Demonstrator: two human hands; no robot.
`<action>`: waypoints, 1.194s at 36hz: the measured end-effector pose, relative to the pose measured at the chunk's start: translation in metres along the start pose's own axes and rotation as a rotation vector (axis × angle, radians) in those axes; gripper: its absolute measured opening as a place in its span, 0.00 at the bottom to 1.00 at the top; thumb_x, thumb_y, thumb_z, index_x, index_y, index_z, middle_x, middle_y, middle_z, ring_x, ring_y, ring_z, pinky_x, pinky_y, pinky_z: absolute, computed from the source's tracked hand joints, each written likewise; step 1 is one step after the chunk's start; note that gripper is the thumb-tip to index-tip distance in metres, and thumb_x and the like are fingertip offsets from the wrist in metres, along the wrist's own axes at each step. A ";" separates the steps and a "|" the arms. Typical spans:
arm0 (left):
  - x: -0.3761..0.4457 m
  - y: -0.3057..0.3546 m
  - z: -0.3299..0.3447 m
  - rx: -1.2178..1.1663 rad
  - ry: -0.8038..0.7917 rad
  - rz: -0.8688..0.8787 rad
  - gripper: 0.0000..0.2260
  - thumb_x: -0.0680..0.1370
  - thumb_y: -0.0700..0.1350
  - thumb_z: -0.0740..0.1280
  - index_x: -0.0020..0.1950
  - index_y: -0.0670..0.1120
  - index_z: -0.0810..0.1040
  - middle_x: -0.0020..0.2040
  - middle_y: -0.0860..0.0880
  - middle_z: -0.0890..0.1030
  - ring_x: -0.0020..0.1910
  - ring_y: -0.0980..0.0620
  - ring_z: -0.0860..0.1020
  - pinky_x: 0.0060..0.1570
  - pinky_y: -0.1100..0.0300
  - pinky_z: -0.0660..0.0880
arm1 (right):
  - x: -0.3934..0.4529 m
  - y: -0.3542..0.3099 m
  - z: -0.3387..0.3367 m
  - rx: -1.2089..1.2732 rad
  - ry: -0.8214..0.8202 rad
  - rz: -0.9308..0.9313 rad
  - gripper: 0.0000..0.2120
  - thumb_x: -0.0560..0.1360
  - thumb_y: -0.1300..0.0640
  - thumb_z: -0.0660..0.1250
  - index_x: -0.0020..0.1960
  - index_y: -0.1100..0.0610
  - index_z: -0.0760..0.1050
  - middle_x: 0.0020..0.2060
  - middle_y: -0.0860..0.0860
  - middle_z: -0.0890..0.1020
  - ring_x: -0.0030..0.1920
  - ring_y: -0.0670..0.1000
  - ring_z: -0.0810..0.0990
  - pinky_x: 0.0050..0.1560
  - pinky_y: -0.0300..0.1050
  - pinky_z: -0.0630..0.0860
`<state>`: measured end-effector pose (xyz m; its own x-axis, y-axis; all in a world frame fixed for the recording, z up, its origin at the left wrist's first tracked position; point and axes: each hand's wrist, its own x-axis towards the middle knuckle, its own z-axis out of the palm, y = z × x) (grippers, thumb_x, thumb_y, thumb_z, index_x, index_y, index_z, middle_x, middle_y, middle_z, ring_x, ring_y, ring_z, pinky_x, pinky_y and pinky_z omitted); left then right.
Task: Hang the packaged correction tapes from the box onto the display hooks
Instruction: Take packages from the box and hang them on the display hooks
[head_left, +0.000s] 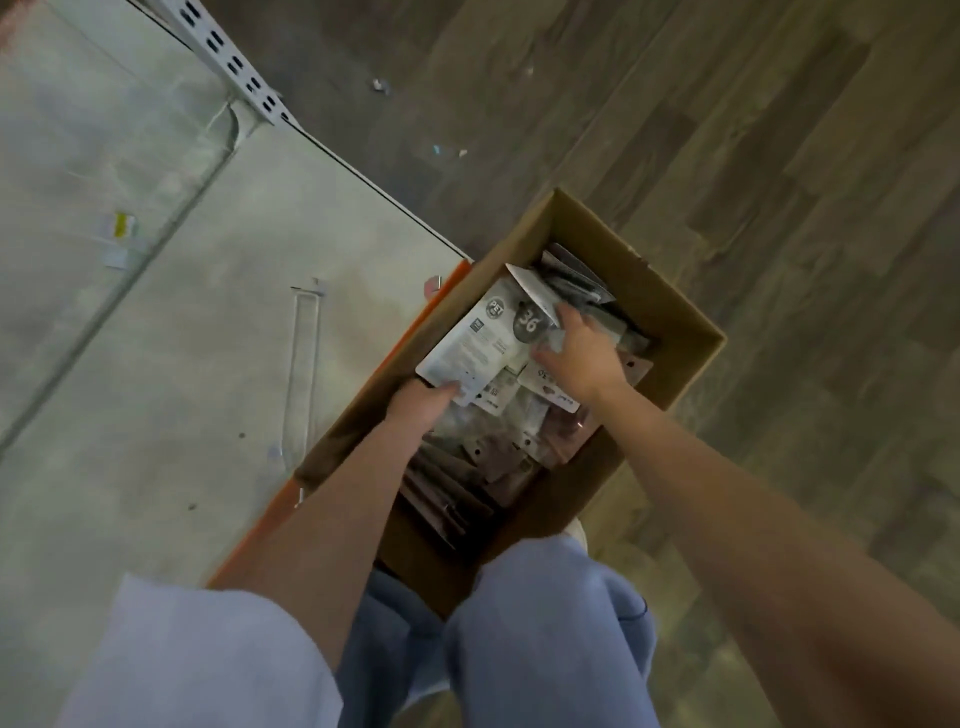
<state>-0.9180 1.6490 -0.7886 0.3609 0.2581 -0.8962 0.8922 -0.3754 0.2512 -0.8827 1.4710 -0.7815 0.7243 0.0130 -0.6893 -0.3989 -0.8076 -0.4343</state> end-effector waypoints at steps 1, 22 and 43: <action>0.006 -0.002 0.003 -0.123 0.005 -0.023 0.09 0.79 0.49 0.65 0.53 0.44 0.73 0.43 0.47 0.75 0.40 0.50 0.74 0.47 0.54 0.73 | 0.005 0.000 0.003 -0.019 0.007 -0.006 0.28 0.80 0.53 0.60 0.77 0.54 0.54 0.71 0.59 0.67 0.67 0.61 0.70 0.61 0.54 0.71; -0.201 0.036 -0.033 -0.318 0.050 0.140 0.08 0.77 0.41 0.64 0.41 0.52 0.76 0.41 0.52 0.79 0.41 0.54 0.77 0.55 0.51 0.76 | -0.186 -0.064 -0.071 0.142 -0.184 -0.056 0.17 0.84 0.55 0.52 0.67 0.60 0.71 0.57 0.58 0.79 0.58 0.58 0.76 0.54 0.46 0.71; -0.333 0.031 -0.128 -0.564 -0.159 0.058 0.29 0.76 0.68 0.54 0.53 0.44 0.76 0.56 0.44 0.78 0.54 0.43 0.76 0.61 0.47 0.73 | -0.317 -0.163 -0.114 0.470 -0.297 -0.203 0.34 0.76 0.33 0.52 0.59 0.63 0.75 0.53 0.59 0.79 0.55 0.57 0.78 0.52 0.38 0.71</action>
<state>-0.9758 1.6654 -0.4355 0.4069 0.0987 -0.9081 0.8945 0.1584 0.4180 -0.9833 1.5316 -0.4262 0.6511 0.3590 -0.6687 -0.5241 -0.4246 -0.7383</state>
